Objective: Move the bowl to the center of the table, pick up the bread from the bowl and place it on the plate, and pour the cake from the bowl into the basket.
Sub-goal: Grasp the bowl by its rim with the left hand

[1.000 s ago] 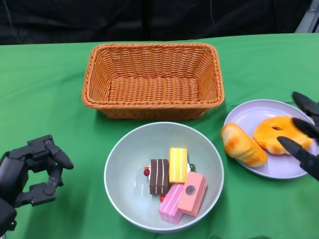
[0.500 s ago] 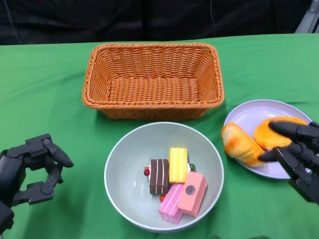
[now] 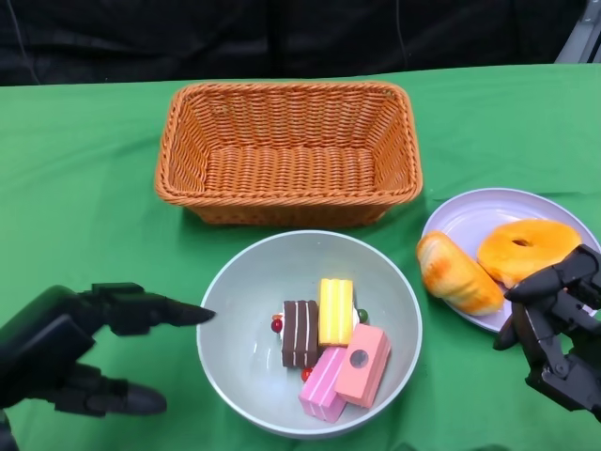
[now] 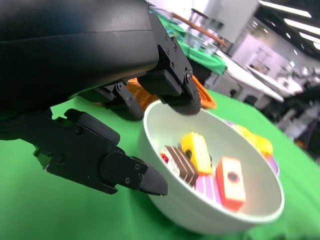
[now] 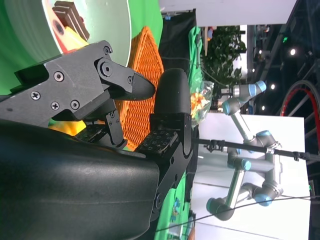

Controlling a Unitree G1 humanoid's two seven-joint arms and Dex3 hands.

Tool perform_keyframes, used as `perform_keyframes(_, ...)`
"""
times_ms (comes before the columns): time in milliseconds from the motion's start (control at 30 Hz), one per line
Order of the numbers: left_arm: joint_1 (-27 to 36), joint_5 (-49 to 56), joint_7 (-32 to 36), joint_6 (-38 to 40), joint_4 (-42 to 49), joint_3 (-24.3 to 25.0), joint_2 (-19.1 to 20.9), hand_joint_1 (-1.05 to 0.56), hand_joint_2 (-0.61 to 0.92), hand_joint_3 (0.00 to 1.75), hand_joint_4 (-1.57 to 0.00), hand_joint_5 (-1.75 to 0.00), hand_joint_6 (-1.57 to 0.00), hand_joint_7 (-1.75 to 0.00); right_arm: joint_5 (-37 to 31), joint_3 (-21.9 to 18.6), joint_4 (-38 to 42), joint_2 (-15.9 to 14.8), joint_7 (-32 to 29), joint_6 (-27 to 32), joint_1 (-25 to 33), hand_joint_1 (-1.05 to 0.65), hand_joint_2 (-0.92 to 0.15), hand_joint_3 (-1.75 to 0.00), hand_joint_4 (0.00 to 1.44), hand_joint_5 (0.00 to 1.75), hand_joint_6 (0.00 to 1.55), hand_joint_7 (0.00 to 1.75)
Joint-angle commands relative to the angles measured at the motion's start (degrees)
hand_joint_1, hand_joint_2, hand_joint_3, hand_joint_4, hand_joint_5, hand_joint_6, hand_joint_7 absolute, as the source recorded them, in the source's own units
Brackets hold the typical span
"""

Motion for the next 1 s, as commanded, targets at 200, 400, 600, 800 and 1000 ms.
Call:
perform_keyframes(200, -4.91, 17.73, 11.19, -10.51, 0.78, 1.38, 0.73, -0.57, 0.86, 0.0, -0.65, -0.1, -0.65, -0.03, 2.01, -0.55, -0.19, 0.42, -0.41, 1.48, 0.01, -0.07, -0.69, -0.87, 0.68, 1.67, 0.65, 1.29)
perform_keyframes(400, -7.08, 33.41, 24.42, -12.91, 0.2, 1.69, -0.2, -0.49, 0.88, 0.0, -0.82, -0.1, -0.78, -0.04, 2.48, -0.62, -0.9, 0.9, -1.13, 2.63, 0.14, -0.06, -0.69, -0.88, 0.69, 1.64, 0.65, 1.27)
perform_keyframes(600, -11.0, 46.9, 39.36, -7.94, 0.61, -6.14, 1.19, -0.4, 0.89, 0.0, -0.94, -0.09, -0.86, -0.03, 3.38, -0.59, -0.98, 0.96, -0.6, 2.82, 0.23, -0.05, -0.69, -0.9, 0.68, 1.63, 0.65, 1.26)
perform_keyframes(800, -15.47, 54.56, 51.39, -2.6, 3.06, -17.32, 3.4, -0.37, 0.88, 0.0, -0.99, -0.07, -0.91, -0.03, 2.72, -0.36, -1.05, 1.1, -0.81, 2.97, 0.3, -0.06, -0.66, -0.91, 0.68, 1.62, 0.66, 1.25)
perform_keyframes(1000, -17.94, 57.56, 59.19, 4.34, 4.99, -26.88, 3.85, -0.37, 0.88, 0.0, -1.0, -0.04, -0.93, -0.02, 3.02, -0.22, -1.31, 1.34, -0.38, 3.0, 0.36, -0.04, -0.66, -0.93, 0.67, 1.62, 0.66, 1.24)
